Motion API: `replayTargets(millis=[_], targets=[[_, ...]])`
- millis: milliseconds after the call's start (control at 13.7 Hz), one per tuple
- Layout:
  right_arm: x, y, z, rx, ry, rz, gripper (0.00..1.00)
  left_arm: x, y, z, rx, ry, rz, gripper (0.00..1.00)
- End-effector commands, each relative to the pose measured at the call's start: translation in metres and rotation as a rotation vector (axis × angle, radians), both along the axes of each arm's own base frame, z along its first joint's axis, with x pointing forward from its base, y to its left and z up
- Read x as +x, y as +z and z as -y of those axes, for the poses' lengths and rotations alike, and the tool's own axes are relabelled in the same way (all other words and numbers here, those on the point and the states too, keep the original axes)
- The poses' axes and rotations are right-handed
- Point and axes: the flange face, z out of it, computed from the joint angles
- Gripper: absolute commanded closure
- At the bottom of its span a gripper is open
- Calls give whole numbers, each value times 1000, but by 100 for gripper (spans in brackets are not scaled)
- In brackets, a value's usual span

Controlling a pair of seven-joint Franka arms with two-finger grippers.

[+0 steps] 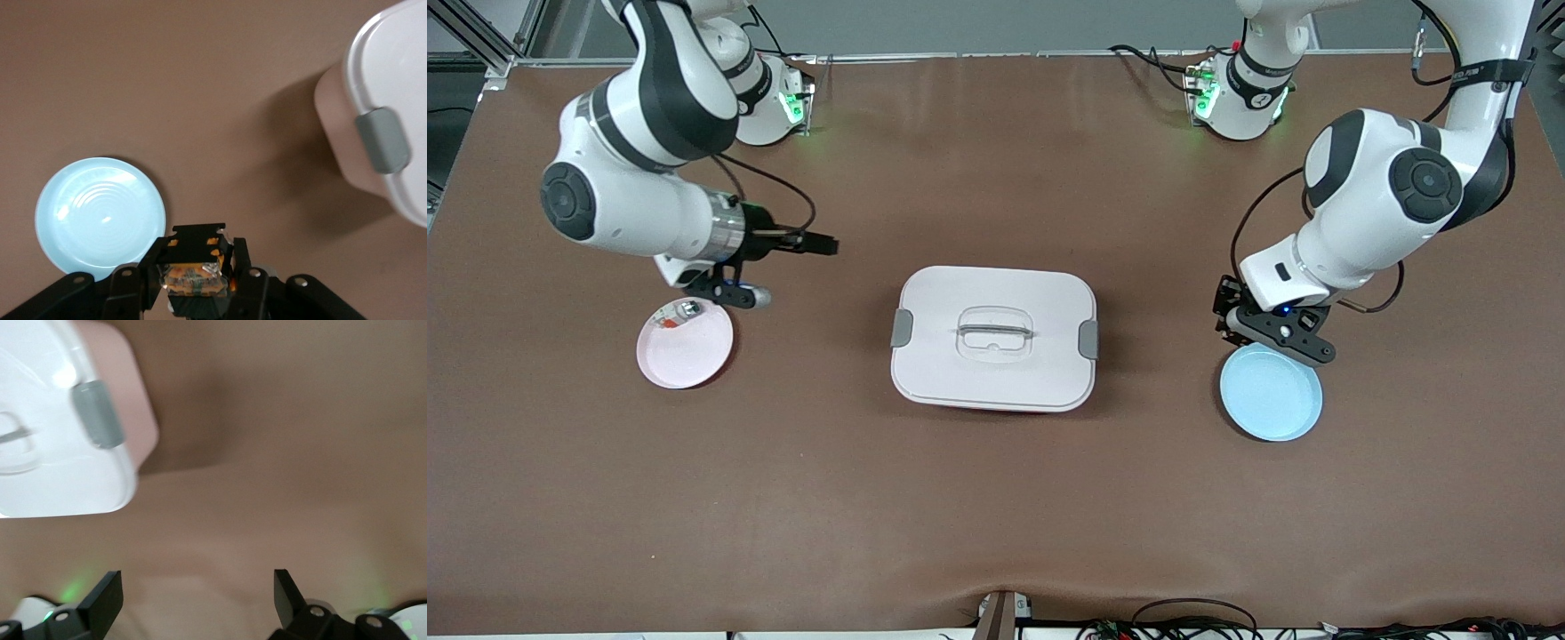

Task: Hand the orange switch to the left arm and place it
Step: 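Lower the switch onto the blue plate with the left gripper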

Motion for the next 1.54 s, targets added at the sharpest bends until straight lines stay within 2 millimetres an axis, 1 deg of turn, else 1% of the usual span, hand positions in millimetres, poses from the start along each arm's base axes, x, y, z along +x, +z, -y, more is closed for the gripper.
replayTargets(millis=[0,146,219,292,365,585,804,950,1023,1170,1243,1316,1389,1462], targets=[[-1,3,46,-85,132,73,0,10,-12,-4,65,-135,5,100],[6,7,84,-107,198,108,0,15,-27,-14,141,-238,4,100],[8,9,99,-105,229,122,0,15,-33,-16,173,-281,3,100],[9,14,111,-122,257,143,0,15,-43,-17,184,-301,-11,100],[10,20,118,-146,270,155,0,17,-50,-18,199,-328,-14,100],[9,47,137,-176,253,198,0,21,-68,-21,313,-436,-7,100],[15,75,158,-181,218,204,0,25,-89,-21,326,-554,-16,100],[17,92,161,-183,211,208,0,28,-111,-25,322,-664,-44,100],[17,106,161,-187,216,208,0,30,-119,-25,347,-713,-43,100],[23,139,162,-208,218,243,0,33,-131,-30,409,-778,-48,100],[26,153,162,-212,216,267,0,33,-133,-31,414,-795,-52,100],[27,162,163,-217,208,278,0,34,-137,-30,411,-819,-54,100],[28,169,166,-218,197,294,0,35,-140,-37,414,-846,-51,100],[30,178,170,-217,185,316,0,39,-146,-50,418,-866,-51,100]])
